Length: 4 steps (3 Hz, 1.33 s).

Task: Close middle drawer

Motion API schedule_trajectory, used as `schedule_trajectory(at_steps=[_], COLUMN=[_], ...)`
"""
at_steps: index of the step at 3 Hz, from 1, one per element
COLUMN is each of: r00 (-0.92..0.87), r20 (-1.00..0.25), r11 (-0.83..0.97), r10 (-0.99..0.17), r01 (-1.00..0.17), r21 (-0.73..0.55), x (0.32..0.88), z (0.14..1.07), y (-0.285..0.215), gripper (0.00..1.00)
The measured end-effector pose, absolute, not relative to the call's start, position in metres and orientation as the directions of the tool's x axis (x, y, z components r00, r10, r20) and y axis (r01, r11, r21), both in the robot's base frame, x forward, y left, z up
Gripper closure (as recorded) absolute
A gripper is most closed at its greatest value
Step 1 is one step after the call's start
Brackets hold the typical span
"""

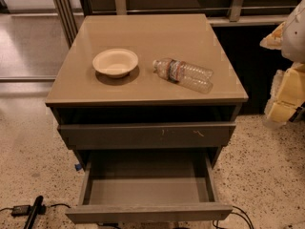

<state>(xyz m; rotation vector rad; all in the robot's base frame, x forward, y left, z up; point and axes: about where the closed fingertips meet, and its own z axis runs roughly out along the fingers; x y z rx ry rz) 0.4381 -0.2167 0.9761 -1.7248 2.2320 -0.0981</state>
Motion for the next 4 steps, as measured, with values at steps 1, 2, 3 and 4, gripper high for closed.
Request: schedule_trajectory(at_steps=[1,2,3,4], r00=[-0.214,-0.153,-0.106,-0.11], r20=[-0.22,-0.279,-0.351,-0.431], r11=[0.268,0.23,0.209,0.232], r10=[-0.952,-0.948,-0.93,-0.895], r01=[-0.93,-0.936,-0.94,-0.942], r21=[-0.25,-0.266,-0.269,-0.241], x=[0.437,0.423,0.41,0.395], z=[0.977,0.963,0.919,0.844], y=[-0.215,-0.193,-0.171,-0.163], gripper=[0.0,0.0,0.13,0.44])
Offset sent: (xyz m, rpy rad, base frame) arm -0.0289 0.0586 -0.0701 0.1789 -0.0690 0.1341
